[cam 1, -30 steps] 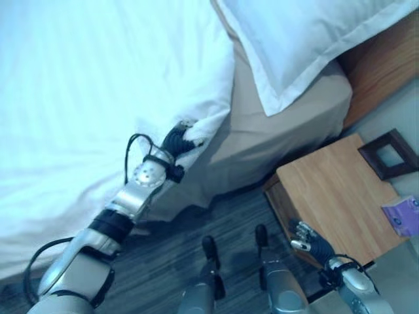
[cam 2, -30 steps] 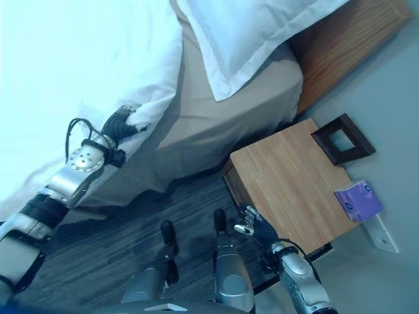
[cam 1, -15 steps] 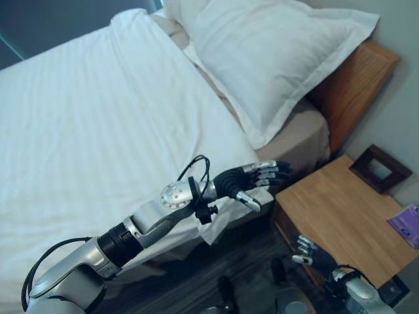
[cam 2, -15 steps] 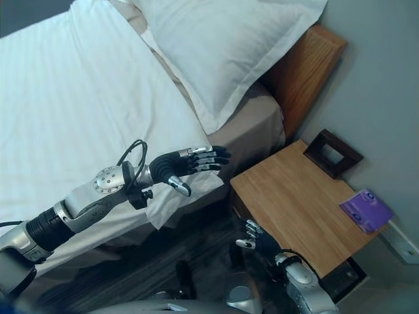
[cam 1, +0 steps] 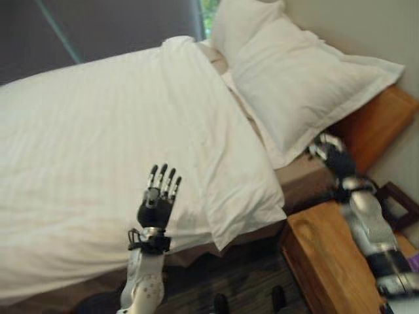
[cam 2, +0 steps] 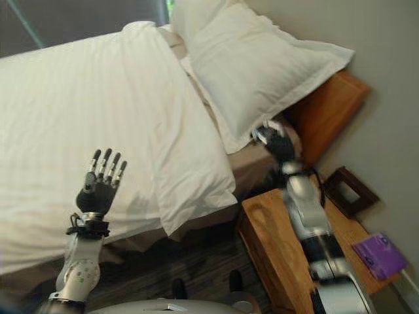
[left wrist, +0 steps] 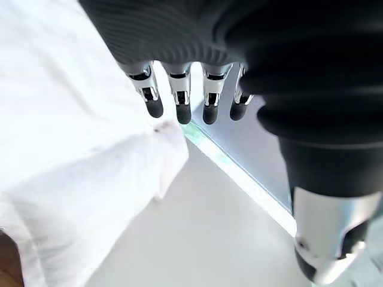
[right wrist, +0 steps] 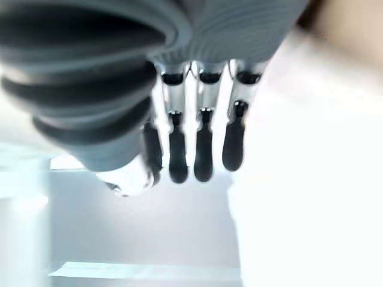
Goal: Making the bed.
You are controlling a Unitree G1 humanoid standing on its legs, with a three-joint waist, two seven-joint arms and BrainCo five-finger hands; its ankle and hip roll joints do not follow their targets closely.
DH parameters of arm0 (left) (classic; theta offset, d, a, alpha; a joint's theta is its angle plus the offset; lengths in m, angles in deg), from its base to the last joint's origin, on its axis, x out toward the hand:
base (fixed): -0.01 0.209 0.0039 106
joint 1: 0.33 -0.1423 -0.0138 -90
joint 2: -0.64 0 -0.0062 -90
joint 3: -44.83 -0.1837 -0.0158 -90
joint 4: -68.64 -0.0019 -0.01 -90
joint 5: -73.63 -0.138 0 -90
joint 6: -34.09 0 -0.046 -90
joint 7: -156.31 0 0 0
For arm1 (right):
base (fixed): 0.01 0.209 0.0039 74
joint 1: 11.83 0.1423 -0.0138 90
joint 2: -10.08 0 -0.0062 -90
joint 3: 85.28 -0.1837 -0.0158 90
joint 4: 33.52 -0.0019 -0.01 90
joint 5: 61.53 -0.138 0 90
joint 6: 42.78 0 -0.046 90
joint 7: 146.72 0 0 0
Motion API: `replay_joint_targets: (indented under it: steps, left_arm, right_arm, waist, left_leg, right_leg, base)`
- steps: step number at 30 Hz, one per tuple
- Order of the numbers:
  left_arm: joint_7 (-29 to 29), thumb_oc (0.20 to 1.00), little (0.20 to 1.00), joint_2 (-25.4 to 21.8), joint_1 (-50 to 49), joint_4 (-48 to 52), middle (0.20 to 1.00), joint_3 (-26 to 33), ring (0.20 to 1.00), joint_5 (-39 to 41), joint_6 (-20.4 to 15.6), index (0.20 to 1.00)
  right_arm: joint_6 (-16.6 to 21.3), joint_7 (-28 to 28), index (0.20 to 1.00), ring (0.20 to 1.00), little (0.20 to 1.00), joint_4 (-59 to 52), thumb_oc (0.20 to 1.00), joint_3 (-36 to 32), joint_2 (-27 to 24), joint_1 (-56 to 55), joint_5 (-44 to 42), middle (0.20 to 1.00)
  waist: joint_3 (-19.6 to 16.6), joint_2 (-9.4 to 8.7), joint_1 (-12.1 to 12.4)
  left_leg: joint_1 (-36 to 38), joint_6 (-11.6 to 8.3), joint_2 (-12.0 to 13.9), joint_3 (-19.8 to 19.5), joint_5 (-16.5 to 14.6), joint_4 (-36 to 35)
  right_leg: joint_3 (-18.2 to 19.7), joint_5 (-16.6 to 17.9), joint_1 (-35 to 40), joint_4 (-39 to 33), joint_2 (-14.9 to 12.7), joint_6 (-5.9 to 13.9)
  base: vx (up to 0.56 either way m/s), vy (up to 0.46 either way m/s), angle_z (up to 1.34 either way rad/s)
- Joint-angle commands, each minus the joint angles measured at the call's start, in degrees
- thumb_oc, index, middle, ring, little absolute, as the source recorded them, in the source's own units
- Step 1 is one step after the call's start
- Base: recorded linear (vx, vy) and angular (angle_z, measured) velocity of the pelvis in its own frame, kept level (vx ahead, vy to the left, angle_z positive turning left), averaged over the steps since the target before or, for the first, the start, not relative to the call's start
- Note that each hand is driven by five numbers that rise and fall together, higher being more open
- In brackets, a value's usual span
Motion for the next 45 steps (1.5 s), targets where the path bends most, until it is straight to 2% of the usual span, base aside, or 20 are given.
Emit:
replay_joint_targets:
  steps: [1, 6, 9, 10, 17, 18, 20, 23, 24, 25, 28, 30, 31, 33, 35, 39, 45]
  left_arm:
    - [-0.17, 1.000, 1.000, -3.70, 4.80, 1.17, 1.000, 2.06, 1.000, 0.54, -1.19, 1.000]
    - [-1.50, 1.000, 1.000, -5.32, 3.31, 2.03, 1.000, 1.32, 1.000, 2.81, -0.10, 1.000]
    - [-1.51, 1.000, 1.000, -6.01, 3.27, 2.16, 1.000, 1.27, 1.000, 3.53, -0.27, 1.000]
    - [-1.72, 1.000, 1.000, -6.56, 3.69, 2.98, 1.000, 0.65, 1.000, 5.00, -0.34, 1.000]
    - [-1.81, 1.000, 1.000, -6.62, 5.56, 1.93, 1.000, -2.00, 1.000, 8.43, -1.00, 1.000]
    - [-1.85, 1.000, 1.000, -7.21, 5.71, 1.74, 1.000, -3.46, 1.000, 8.49, -0.60, 1.000]
    - [-1.84, 1.000, 1.000, -7.16, 5.77, 1.73, 1.000, -3.52, 1.000, 8.48, -0.61, 1.000]
    - [-2.27, 1.000, 1.000, -6.81, 5.56, 2.55, 1.000, -4.64, 1.000, 7.23, 0.51, 1.000]
    - [-2.26, 1.000, 1.000, -6.79, 5.54, 2.57, 1.000, -4.69, 1.000, 7.21, 0.52, 1.000]
    - [-2.70, 1.000, 1.000, -5.22, 5.41, 1.75, 1.000, -4.87, 1.000, 7.14, 1.17, 1.000]
    - [-2.79, 1.000, 1.000, -3.44, 4.97, 0.19, 1.000, -4.12, 1.000, 6.97, 1.30, 1.000]
    - [-3.16, 1.000, 1.000, -2.33, 3.94, -0.26, 1.000, -2.96, 1.000, 7.07, 1.29, 1.000]
    - [-3.16, 1.000, 1.000, -2.33, 3.89, -0.25, 1.000, -2.97, 1.000, 7.07, 1.28, 1.000]
    - [-3.51, 1.000, 1.000, -0.87, 2.53, 0.27, 1.000, -1.65, 1.000, 7.20, 1.02, 1.000]
    - [-3.65, 1.000, 1.000, 0.18, 1.37, 0.15, 1.000, -0.31, 1.000, 7.64, 1.04, 1.000]
    - [-3.54, 1.000, 1.000, 1.27, -0.39, -0.72, 1.000, 1.77, 1.000, 8.11, 0.58, 1.000]
    - [-3.02, 1.000, 1.000, 0.37, -0.89, -4.42, 1.000, 1.16, 1.000, 5.17, 0.69, 1.000]
  right_arm:
    - [2.57, -1.21, 0.200, 0.200, 0.200, 4.69, 0.200, 0.77, 3.16, 3.35, -3.69, 0.200]
    - [1.16, -1.63, 0.200, 0.200, 0.200, 18.33, 0.200, 3.18, 6.98, 13.09, -5.91, 0.200]
    - [1.20, -1.86, 0.200, 0.200, 0.200, 23.58, 0.200, 2.52, 7.48, 16.04, -7.61, 0.200]
    - [1.13, -2.68, 0.200, 0.200, 0.200, 30.13, 0.200, 1.67, 7.49, 20.26, -8.80, 0.200]
    - [1.49, -3.85, 0.200, 0.200, 0.200, 47.22, 0.200, -3.72, 4.90, 30.71, -16.46, 0.200]
    - [-0.06, -4.13, 0.200, 0.200, 0.200, 54.00, 0.200, -4.06, 2.32, 32.53, -17.66, 0.200]
    - [-0.06, -3.99, 0.200, 0.200, 0.200, 54.18, 0.200, -4.05, 2.21, 32.65, -17.72, 0.200]
    - [-1.82, -3.53, 0.200, 0.200, 0.200, 58.26, 0.200, -6.26, 0.83, 28.27, -19.75, 0.200]
    - [-1.82, -3.49, 0.200, 0.200, 0.200, 58.24, 0.200, -6.27, 0.77, 28.21, -19.77, 0.200]
    - [-2.43, -1.62, 0.200, 0.200, 0.200, 58.22, 0.200, -9.02, 3.19, 21.45, -22.85, 0.200]
    - [-3.17, 1.26, 0.200, 0.200, 0.200, 57.08, 0.200, -9.52, 7.82, 9.03, -23.16, 0.200]
    - [-3.61, 2.87, 0.200, 0.200, 0.200, 55.90, 0.200, -10.87, 9.22, -0.80, -23.40, 0.200]
    - [-3.61, 2.85, 0.200, 0.200, 0.200, 55.83, 0.200, -10.86, 9.22, -0.89, -23.40, 0.200]
    - [-3.91, 5.33, 0.200, 0.200, 0.200, 55.07, 0.200, -13.68, 10.43, -13.40, -23.18, 0.200]
    - [-3.97, 6.30, 0.200, 0.200, 0.200, 54.70, 0.200, -16.35, 10.48, -20.58, -22.94, 0.200]
    - [-3.83, 6.61, 0.200, 0.200, 0.200, 55.02, 0.200, -20.94, 10.01, -30.20, -21.62, 0.200]
    - [-3.29, 5.74, 0.200, 0.200, 0.200, 53.21, 0.200, -21.15, 8.56, -32.94, -18.98, 0.200]
  waist:
    - [2.44, -0.87, 1.82]
    - [3.86, -0.49, 6.65]
    - [4.39, -0.08, 7.90]
    - [5.09, 0.55, 9.47]
    - [6.63, 2.74, 13.04]
    - [7.36, 4.48, 14.38]
    - [7.25, 4.50, 14.49]
    - [8.37, 6.55, 14.66]
    - [8.18, 6.56, 14.75]
    - [8.87, 7.25, 13.85]
    - [9.14, 7.32, 11.79]
    - [9.14, 6.95, 9.71]
    - [9.01, 6.96, 9.71]
    - [8.71, 6.21, 6.56]
    - [8.54, 5.53, 4.11]
    - [8.30, 4.30, 0.71]
    - [7.43, 3.32, -1.27]
  left_leg:
    - [1.38, -1.22, -2.06, -1.46, -0.38, 0.33]
    - [-0.04, -1.48, -2.41, -4.07, 0.61, 0.33]
    - [-0.75, -1.53, -2.64, -4.97, 0.93, 0.33]
    - [-1.92, -1.61, -2.90, -5.90, 1.36, 0.33]
    - [-6.25, -1.77, -3.89, -7.72, 2.48, 0.33]
    - [-7.83, -1.89, -4.26, -7.90, 3.01, 0.33]
    - [-7.98, -1.89, -4.24, -7.86, 3.02, 0.33]
    - [-8.70, -1.93, -4.52, -7.54, 2.99, 0.33]
    - [-9.01, -1.91, -4.49, -7.52, 3.24, 0.33]
    - [-8.62, -1.76, -4.54, -7.21, 2.81, 0.33]
    - [-8.02, -1.47, -4.51, -6.69, 2.58, 0.33]
    - [-6.96, -1.30, -4.53, -6.32, 1.89, 0.33]
    - [-7.16, -1.30, -4.52, -6.33, 2.06, 0.33]
    - [-6.07, -1.07, -4.51, -5.77, 1.40, 0.33]
    - [-5.29, -0.98, -4.47, -5.39, 0.89, 0.33]
    - [-3.84, -0.88, -4.17, -4.57, 0.13, 0.33]
    - [-2.28, -0.79, -3.83, -3.54, -0.31, 0.33]
  right_leg:
    - [-0.33, -3.92, 2.32, 1.02, 0.95, 0.56]
    - [-3.13, -4.36, 2.49, 1.02, 0.98, 0.19]
    - [-3.93, -4.38, 2.14, 1.02, 0.96, 0.14]
    - [-4.94, -4.26, 1.44, 1.02, 0.87, 0.16]
    - [-6.40, -3.72, -2.35, 1.02, 0.50, 0.36]
    - [-6.50, -3.29, -4.12, 1.02, 0.12, 0.60]
    - [-6.45, -3.25, -4.28, 1.02, 0.14, 0.60]
    - [-6.13, -3.30, -5.25, 1.02, -0.24, 0.88]
    - [-6.10, -3.04, -5.57, 1.02, -0.21, 0.85]
    - [-5.69, -3.37, -5.37, 1.02, -0.28, 0.97]
    - [-5.15, -3.41, -4.93, 1.02, -0.29, 0.82]
    - [-4.96, -3.93, -4.06, 1.02, -0.35, 0.74]
    - [-4.97, -3.77, -4.25, 1.02, -0.34, 0.73]
    - [-4.71, -4.24, -3.42, 1.02, -0.37, 0.59]
    - [-4.44, -4.45, -3.02, 1.02, -0.40, 0.57]
    - [-3.62, -4.72, -2.08, 1.02, -0.35, 0.54]
    - [-2.56, -4.72, -0.94, 1.02, -0.15, 0.57]
  base:
    - [-0.02, -0.035, 0.29]
    - [-0.02, -0.034, 0.31]
    - [-0.03, -0.009, 0.25]
    - [-0.06, -0.016, 0.21]
    - [-0.05, 0.000, 0.18]
    - [-0.02, 0.027, 0.05]
    - [-0.01, 0.013, -0.02]
    - [0.01, 0.035, 0.06]
    - [0.05, 0.052, -0.01]
    - [0.03, 0.032, -0.04]
    - [0.06, 0.026, -0.07]
    - [0.06, 0.017, -0.05]
    - [0.06, 0.024, -0.11]
    - [0.09, 0.019, -0.16]
    - [0.08, 0.010, -0.04]
    - [0.04, -0.003, -0.12]
    - [0.01, -0.010, -0.22]
